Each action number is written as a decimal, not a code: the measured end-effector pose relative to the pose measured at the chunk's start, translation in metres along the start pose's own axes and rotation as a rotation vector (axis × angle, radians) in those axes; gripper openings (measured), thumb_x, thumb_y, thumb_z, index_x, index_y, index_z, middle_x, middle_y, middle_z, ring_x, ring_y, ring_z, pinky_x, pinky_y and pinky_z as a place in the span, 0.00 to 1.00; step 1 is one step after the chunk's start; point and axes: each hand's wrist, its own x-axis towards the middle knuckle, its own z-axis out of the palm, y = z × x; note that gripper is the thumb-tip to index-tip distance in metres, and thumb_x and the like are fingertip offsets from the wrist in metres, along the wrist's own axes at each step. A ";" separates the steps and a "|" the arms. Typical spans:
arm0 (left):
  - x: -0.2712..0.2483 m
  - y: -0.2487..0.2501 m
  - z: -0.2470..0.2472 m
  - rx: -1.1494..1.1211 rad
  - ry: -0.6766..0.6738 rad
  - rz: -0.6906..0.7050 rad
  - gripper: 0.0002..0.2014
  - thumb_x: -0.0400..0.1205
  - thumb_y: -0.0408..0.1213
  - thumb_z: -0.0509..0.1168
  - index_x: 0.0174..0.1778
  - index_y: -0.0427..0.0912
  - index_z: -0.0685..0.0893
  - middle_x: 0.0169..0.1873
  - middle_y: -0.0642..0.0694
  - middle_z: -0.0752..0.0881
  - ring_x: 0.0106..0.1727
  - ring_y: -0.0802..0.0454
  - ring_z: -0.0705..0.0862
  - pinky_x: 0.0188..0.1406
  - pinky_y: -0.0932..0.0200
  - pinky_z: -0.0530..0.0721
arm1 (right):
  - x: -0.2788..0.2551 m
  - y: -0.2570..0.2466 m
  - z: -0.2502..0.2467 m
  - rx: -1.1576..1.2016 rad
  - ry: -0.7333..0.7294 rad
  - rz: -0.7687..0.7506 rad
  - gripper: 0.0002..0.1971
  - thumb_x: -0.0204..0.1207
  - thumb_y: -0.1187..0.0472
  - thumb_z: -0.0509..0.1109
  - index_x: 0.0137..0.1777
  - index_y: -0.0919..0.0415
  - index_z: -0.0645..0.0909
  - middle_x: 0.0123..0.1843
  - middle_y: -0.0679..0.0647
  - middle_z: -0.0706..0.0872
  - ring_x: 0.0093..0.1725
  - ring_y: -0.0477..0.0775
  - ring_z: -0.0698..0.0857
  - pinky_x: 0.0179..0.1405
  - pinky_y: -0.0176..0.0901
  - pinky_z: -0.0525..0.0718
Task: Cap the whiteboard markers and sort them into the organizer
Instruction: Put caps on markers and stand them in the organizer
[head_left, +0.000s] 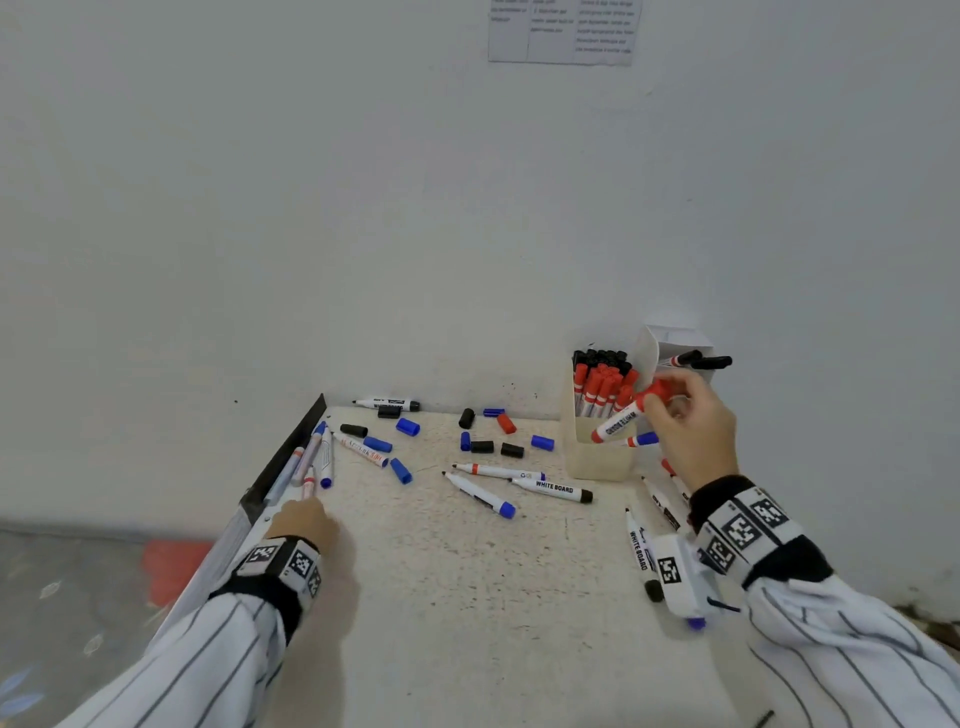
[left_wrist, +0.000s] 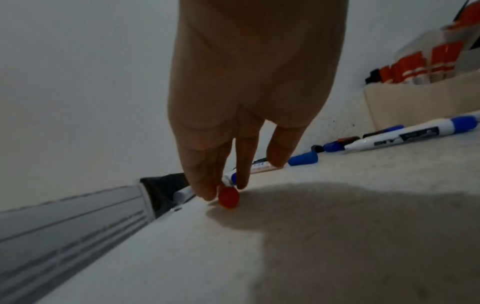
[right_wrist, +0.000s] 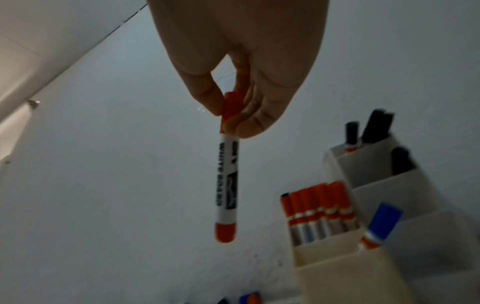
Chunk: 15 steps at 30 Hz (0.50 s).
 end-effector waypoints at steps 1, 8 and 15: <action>0.006 -0.002 0.005 -0.002 0.028 -0.004 0.24 0.85 0.43 0.51 0.77 0.40 0.62 0.68 0.42 0.77 0.66 0.48 0.78 0.66 0.57 0.75 | 0.007 0.004 -0.009 -0.020 0.061 -0.007 0.11 0.74 0.68 0.68 0.56 0.60 0.79 0.41 0.49 0.82 0.34 0.43 0.79 0.34 0.17 0.77; 0.009 0.009 0.001 -0.138 0.077 -0.065 0.22 0.84 0.41 0.54 0.73 0.37 0.67 0.65 0.42 0.79 0.61 0.49 0.82 0.60 0.58 0.80 | 0.036 0.050 -0.040 -0.129 0.168 0.049 0.08 0.75 0.69 0.68 0.53 0.65 0.78 0.48 0.58 0.84 0.41 0.54 0.81 0.43 0.37 0.77; 0.006 0.043 -0.009 -0.659 0.107 -0.089 0.23 0.82 0.31 0.59 0.73 0.32 0.65 0.56 0.34 0.80 0.49 0.40 0.84 0.47 0.53 0.84 | 0.046 0.100 -0.023 -0.289 0.125 0.071 0.09 0.73 0.71 0.69 0.53 0.68 0.79 0.53 0.65 0.80 0.44 0.53 0.78 0.48 0.42 0.77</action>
